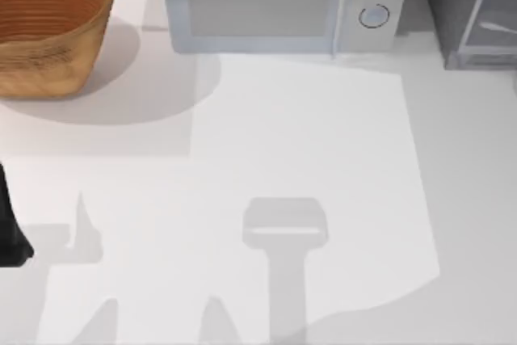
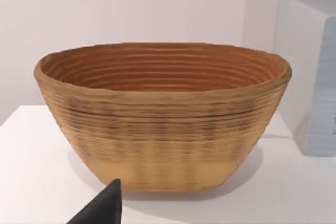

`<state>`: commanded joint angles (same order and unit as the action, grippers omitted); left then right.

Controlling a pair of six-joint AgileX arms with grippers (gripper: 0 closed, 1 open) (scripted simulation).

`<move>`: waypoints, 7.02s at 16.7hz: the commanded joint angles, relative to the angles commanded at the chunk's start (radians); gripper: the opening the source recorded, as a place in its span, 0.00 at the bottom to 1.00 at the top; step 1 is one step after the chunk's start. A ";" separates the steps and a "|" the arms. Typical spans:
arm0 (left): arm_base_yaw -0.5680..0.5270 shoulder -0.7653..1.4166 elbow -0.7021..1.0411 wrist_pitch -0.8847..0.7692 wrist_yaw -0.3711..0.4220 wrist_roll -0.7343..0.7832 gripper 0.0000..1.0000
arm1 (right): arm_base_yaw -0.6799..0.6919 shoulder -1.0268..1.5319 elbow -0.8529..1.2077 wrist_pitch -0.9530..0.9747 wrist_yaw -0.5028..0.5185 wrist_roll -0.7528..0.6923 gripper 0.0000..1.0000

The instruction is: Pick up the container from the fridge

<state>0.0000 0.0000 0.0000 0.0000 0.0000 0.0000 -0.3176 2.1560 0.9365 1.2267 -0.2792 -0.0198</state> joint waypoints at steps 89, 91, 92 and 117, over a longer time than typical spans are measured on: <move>0.000 0.000 0.000 0.000 0.000 0.000 1.00 | 0.291 -2.052 -0.884 -1.151 0.256 0.019 0.00; 0.000 0.000 0.000 0.000 0.000 0.000 1.00 | 0.309 -2.125 -0.921 -1.204 0.272 0.020 0.00; 0.000 0.000 0.000 0.000 0.000 0.000 1.00 | 0.315 -2.146 -0.931 -1.219 0.277 0.020 0.00; 0.000 0.000 0.000 0.000 0.000 0.000 1.00 | 0.671 -0.733 -0.700 -0.091 0.653 0.023 0.00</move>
<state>0.0000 0.0000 0.0000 0.0000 0.0000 0.0000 0.3530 1.4229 0.2364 1.1358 0.3736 0.0036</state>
